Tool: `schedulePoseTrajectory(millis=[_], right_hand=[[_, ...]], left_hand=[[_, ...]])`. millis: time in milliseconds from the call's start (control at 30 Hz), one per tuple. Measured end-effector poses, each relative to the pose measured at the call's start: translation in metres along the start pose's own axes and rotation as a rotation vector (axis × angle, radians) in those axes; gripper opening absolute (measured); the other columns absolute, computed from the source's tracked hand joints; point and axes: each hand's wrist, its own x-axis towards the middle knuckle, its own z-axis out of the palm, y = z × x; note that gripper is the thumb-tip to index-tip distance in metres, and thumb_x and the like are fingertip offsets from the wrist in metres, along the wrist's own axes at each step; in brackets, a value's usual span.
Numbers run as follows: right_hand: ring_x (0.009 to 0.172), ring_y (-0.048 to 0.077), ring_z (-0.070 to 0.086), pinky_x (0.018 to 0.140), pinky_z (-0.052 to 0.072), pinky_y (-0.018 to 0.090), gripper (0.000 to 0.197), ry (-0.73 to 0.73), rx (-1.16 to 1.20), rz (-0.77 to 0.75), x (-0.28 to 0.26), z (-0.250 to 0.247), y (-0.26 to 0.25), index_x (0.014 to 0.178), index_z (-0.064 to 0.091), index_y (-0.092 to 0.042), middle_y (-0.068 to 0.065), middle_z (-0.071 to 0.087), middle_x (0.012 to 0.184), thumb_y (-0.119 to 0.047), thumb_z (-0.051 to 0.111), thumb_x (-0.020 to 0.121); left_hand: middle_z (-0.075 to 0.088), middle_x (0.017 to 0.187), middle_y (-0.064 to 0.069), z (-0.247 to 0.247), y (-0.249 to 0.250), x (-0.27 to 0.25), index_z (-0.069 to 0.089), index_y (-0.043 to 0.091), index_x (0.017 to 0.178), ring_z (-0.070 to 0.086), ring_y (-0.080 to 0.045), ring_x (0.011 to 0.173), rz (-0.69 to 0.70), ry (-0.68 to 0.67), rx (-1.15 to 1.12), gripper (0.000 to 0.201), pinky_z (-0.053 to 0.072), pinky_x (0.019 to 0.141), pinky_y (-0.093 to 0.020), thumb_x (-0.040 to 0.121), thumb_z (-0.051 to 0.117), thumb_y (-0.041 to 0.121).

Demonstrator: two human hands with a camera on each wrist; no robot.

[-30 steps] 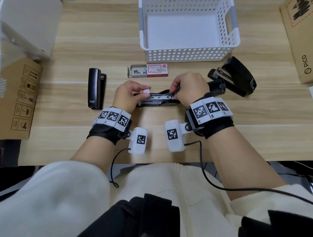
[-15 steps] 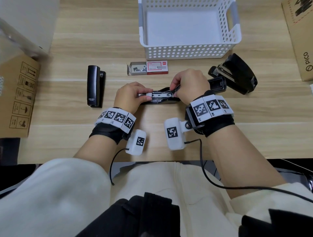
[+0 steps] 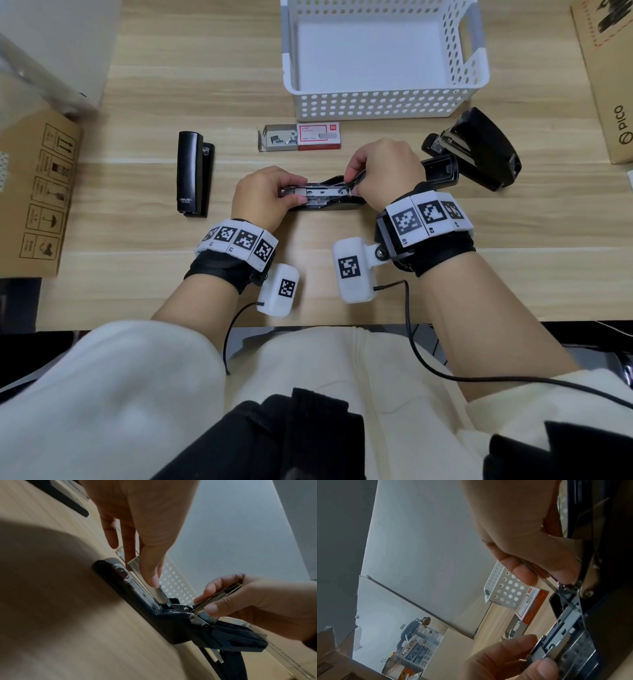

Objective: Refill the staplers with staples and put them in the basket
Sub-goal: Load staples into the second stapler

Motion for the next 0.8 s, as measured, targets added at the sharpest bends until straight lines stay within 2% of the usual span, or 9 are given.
schedulePoseTrajectory(millis=[200, 367, 433, 667, 800], right_hand=[[0.092, 0.024, 0.061, 0.067, 0.04, 0.026, 0.031, -0.005, 0.006, 0.001, -0.0003, -0.0004, 0.0, 0.074, 0.065, -0.031, 0.003, 0.067, 0.099, 0.0, 0.065, 0.077], [0.093, 0.025, 0.061, 0.068, 0.042, 0.026, 0.032, -0.002, 0.001, -0.001, 0.0004, -0.0008, 0.0002, 0.07, 0.062, -0.032, 0.005, 0.066, 0.101, 0.0, 0.065, 0.077], [0.093, 0.026, 0.061, 0.068, 0.042, 0.026, 0.031, -0.002, -0.002, -0.003, 0.0002, -0.0005, 0.0001, 0.071, 0.063, -0.031, 0.005, 0.066, 0.101, -0.001, 0.065, 0.077], [0.093, 0.025, 0.061, 0.068, 0.041, 0.026, 0.032, -0.003, 0.001, -0.005, 0.0003, -0.0001, 0.0003, 0.071, 0.063, -0.031, 0.004, 0.067, 0.1, 0.0, 0.065, 0.076], [0.093, 0.025, 0.061, 0.067, 0.041, 0.026, 0.03, 0.002, 0.005, -0.003, 0.0, -0.0001, 0.0004, 0.075, 0.066, -0.03, 0.005, 0.066, 0.1, 0.0, 0.065, 0.077]], left_hand=[[0.06, 0.084, 0.008, 0.0, 0.0035, -0.0022, 0.067, 0.018, 0.087, 0.059, -0.023, 0.085, -0.039, 0.049, 0.032, 0.02, 0.047, 0.084, -0.038, 0.07, 0.077, 0.021], [0.066, 0.095, -0.001, -0.0022, 0.0051, -0.0005, 0.068, 0.019, 0.087, 0.059, -0.023, 0.091, 0.001, 0.041, 0.085, 0.02, 0.044, 0.091, -0.044, 0.07, 0.076, 0.023], [0.065, 0.094, -0.002, -0.0023, 0.0058, 0.0, 0.067, 0.019, 0.086, 0.059, -0.022, 0.09, 0.006, 0.043, 0.095, 0.02, 0.044, 0.09, -0.044, 0.069, 0.077, 0.023], [0.063, 0.091, 0.004, -0.0031, 0.0066, 0.0006, 0.062, 0.023, 0.077, 0.059, -0.019, 0.088, -0.051, 0.106, 0.22, 0.026, 0.042, 0.092, -0.04, 0.065, 0.078, 0.039], [0.063, 0.094, 0.005, -0.0041, 0.0093, 0.0009, 0.064, 0.024, 0.072, 0.057, -0.018, 0.093, -0.074, 0.118, 0.318, 0.025, 0.029, 0.089, -0.034, 0.066, 0.075, 0.045]])
